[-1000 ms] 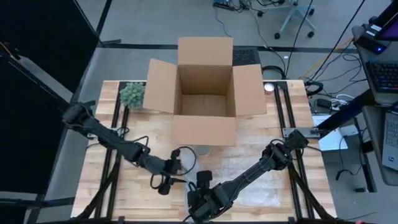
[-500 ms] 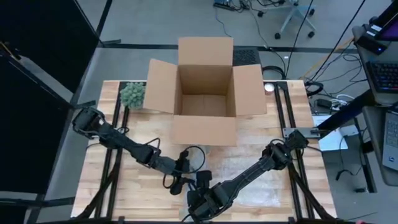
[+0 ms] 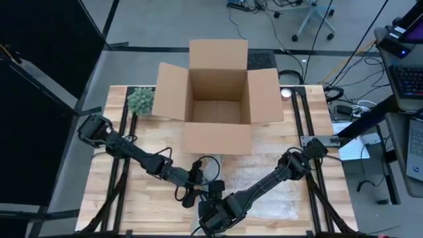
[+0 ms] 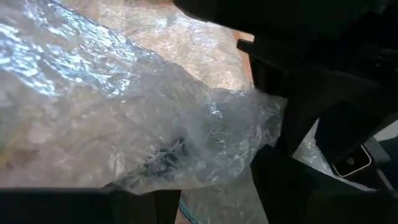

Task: Wrap mug
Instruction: Wrap the red patterned mug with bubble wrap

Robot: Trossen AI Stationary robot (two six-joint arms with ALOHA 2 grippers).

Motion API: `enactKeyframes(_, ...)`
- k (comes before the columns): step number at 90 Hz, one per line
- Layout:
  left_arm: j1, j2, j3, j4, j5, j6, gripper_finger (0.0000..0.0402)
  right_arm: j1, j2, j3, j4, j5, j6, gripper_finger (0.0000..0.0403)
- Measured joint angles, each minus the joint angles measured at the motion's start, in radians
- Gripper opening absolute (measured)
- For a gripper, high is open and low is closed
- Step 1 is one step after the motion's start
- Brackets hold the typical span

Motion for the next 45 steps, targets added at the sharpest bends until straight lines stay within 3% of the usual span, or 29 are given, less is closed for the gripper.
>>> enactKeyframes(45, -0.003, 0.001, -0.002, 0.032, 0.007, -0.002, 0.0167, -0.004, -0.002, 0.0, 0.139, 0.006, 0.001, 0.0196)
